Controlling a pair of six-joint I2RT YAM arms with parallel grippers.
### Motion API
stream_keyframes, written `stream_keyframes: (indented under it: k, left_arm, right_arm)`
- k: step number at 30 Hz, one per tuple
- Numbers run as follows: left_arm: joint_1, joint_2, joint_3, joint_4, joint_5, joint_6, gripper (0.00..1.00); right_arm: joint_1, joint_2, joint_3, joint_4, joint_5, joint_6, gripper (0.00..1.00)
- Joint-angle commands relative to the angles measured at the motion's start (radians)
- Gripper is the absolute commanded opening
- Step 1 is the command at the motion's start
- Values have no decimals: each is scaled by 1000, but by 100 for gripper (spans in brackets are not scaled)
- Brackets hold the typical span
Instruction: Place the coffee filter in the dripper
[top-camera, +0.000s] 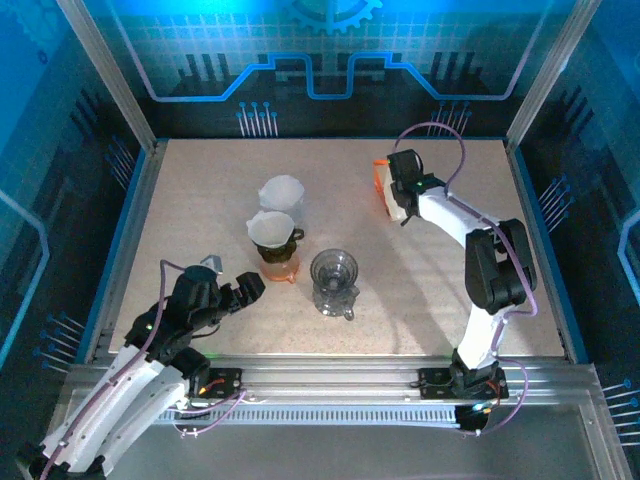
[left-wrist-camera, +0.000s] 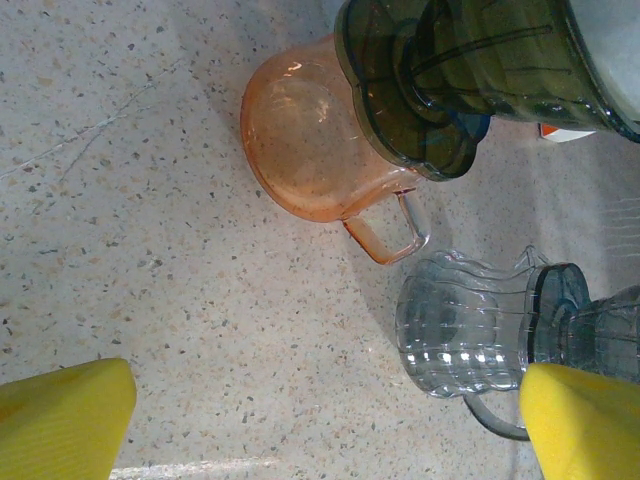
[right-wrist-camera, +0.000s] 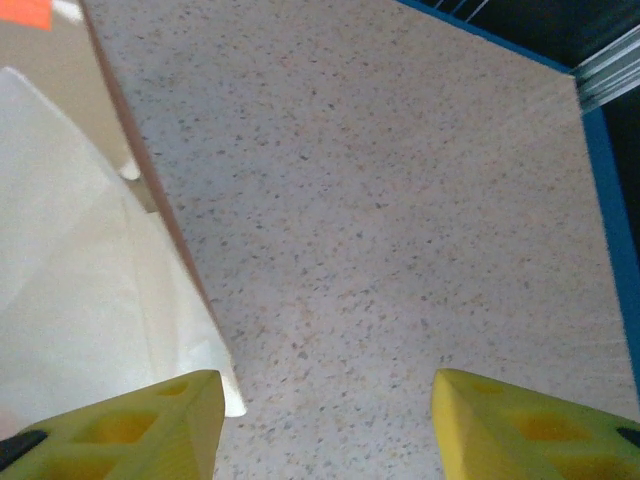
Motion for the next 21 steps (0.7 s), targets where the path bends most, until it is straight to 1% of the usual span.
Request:
stream_keyframes:
  k: [1, 5, 7, 10, 13, 17, 21]
  left_arm:
    - [9, -9, -11, -11, 16, 5, 99]
    - [9, -3, -14, 5, 17, 3, 99]
    - [9, 4, -14, 14, 20, 1, 99]
    - [9, 8, -14, 17, 25, -2, 99]
    - [9, 5, -14, 8, 25, 1, 99]
    - [9, -1, -12, -1, 22, 6, 99]
    - [9, -3, -15, 2, 22, 5, 99]
  right_arm:
    - [-6, -96, -23, 9, -145, 79, 57]
    - [-6, -93, 39, -26, -298, 218, 53]
    - [-6, -76, 64, -28, -334, 307, 52]
    - [-13, -42, 85, -17, -357, 433, 47]
    - [-11, -3, 102, -10, -342, 529, 43]
    - [-13, 39, 114, 17, -366, 616, 41]
    - [-13, 70, 125, 13, -353, 684, 39]
